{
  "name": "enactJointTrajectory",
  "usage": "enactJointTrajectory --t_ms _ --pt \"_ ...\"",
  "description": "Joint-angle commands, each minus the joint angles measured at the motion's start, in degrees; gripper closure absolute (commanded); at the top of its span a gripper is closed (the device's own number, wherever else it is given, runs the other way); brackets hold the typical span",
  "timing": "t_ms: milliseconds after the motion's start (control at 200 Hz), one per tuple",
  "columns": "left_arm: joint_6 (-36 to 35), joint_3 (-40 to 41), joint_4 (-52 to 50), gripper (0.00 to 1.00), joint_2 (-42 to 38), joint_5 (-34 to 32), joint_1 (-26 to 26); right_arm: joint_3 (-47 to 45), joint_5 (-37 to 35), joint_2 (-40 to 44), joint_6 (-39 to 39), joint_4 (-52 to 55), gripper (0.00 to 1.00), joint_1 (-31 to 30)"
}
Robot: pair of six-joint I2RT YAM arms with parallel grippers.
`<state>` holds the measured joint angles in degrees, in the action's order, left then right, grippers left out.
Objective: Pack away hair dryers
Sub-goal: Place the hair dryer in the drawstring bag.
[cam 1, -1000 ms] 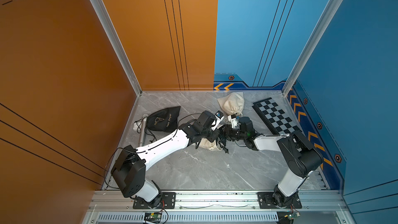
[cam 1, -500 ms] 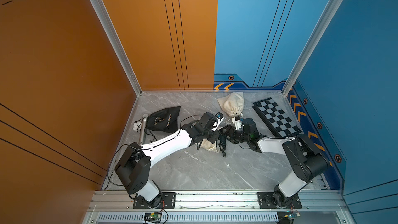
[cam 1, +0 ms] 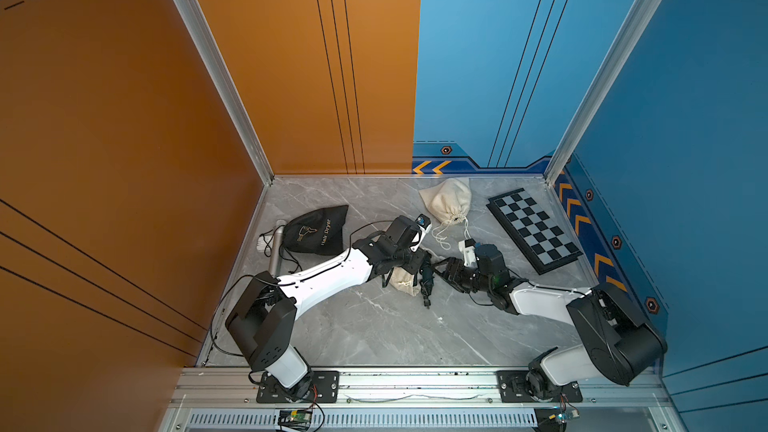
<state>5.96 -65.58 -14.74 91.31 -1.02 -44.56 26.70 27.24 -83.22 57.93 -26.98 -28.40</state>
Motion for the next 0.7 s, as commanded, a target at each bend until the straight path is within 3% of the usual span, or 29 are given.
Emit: enactJointTrajectory --t_ms 0,385,696 --pt "0.88 -0.53 1.38 1.00 0.19 -1.32 0.35 -1.55 -2.19 2.42 1.62 0.61 0.38 -1.88" --pt "1.52 -0.82 2.26 1.00 0.23 -2.15 0.17 -6.40 -6.56 -1.50 6.53 -10.95 0.39 -6.78" --pt "2.06 -0.61 2.94 1.00 -0.47 -2.85 -0.39 -12.00 -21.65 -6.55 13.83 -33.67 0.41 -13.32"
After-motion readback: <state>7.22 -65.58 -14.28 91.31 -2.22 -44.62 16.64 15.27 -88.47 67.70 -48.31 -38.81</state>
